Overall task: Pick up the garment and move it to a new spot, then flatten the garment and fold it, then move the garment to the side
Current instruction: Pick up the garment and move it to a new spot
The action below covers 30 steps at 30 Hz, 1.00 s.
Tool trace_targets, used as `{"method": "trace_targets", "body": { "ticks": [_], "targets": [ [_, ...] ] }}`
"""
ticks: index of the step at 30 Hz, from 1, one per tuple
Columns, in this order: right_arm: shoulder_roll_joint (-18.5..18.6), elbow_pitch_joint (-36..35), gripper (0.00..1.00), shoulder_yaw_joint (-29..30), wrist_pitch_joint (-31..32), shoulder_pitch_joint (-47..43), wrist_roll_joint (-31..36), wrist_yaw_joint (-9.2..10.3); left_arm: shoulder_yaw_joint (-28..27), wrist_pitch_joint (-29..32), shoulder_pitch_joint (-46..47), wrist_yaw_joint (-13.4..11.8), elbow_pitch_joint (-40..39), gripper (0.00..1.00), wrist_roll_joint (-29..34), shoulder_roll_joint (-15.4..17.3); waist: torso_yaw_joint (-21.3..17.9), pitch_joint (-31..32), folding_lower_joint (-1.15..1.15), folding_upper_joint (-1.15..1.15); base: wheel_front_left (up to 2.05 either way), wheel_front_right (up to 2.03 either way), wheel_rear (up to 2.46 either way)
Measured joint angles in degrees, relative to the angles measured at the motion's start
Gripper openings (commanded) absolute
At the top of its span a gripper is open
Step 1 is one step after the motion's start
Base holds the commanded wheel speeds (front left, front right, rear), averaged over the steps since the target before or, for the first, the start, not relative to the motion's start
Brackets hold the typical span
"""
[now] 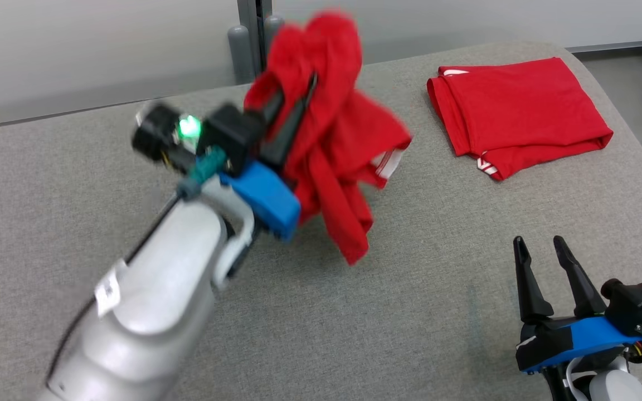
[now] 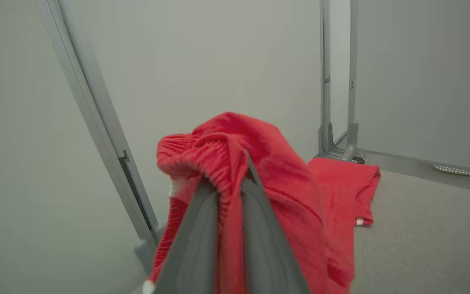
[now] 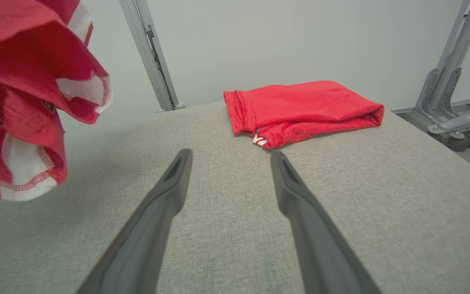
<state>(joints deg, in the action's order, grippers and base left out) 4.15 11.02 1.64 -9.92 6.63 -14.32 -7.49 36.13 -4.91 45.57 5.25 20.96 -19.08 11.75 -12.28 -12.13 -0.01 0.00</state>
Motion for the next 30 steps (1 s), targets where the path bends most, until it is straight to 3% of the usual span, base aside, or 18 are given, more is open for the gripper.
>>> {"method": "trace_targets", "body": {
  "ticks": [4, 12, 13, 14, 15, 22, 30],
  "targets": [
    [-0.21, 1.10, 1.00, -0.58, -0.52, 0.14, -0.47, 0.00, 1.10, -2.07, -7.97, -1.00, 4.35, 0.00, -2.19, -1.80, -0.03, 0.22, 0.01, 0.00, 0.00, 0.00, 0.00],
    [-0.43, 3.14, 1.00, -2.00, -0.86, 0.35, -0.89, 0.00, 5.65, -5.16, -19.84, -0.15, 13.95, 0.00, -4.64, -5.03, 0.73, 2.24, 0.00, 0.00, 0.00, 0.00, 0.00],
    [-0.44, 3.36, 1.00, -2.16, -0.96, 0.29, -0.89, 0.00, 5.91, -5.75, -20.32, -0.13, 14.54, 0.18, -4.63, -5.26, 0.97, 2.66, 0.01, 0.00, 0.00, 0.00, 0.00],
    [-0.44, 3.63, 1.00, -2.21, -1.00, 0.23, -0.90, 0.00, 5.95, -6.30, -20.45, -0.16, 14.91, 0.65, -4.64, -5.50, 1.25, 3.12, 0.01, 0.00, 0.00, 0.00, 0.00],
    [-0.44, 3.83, 1.00, -2.36, -1.00, 0.14, -0.90, 0.00, 5.93, -6.93, -20.45, -0.24, 15.16, 1.00, -4.61, -5.63, 1.60, 3.62, 0.00, 0.00, 0.00, 0.00, 0.00],
    [-0.33, 4.64, 1.00, -3.77, -0.66, -2.06, -0.96, 0.00, 1.80, -9.90, -19.51, -3.34, 11.73, 1.00, -4.42, -5.16, 3.96, 7.36, 0.00, 0.00, 0.00, 0.00, 0.00],
    [-0.31, 3.83, 1.00, -2.99, 0.04, -4.16, -0.94, 0.00, -7.44, -10.09, -24.44, -7.84, 1.70, 1.00, -3.60, 1.51, 7.28, 10.10, 0.00, 0.00, 0.00, 0.00, 0.00]
  ]
}}
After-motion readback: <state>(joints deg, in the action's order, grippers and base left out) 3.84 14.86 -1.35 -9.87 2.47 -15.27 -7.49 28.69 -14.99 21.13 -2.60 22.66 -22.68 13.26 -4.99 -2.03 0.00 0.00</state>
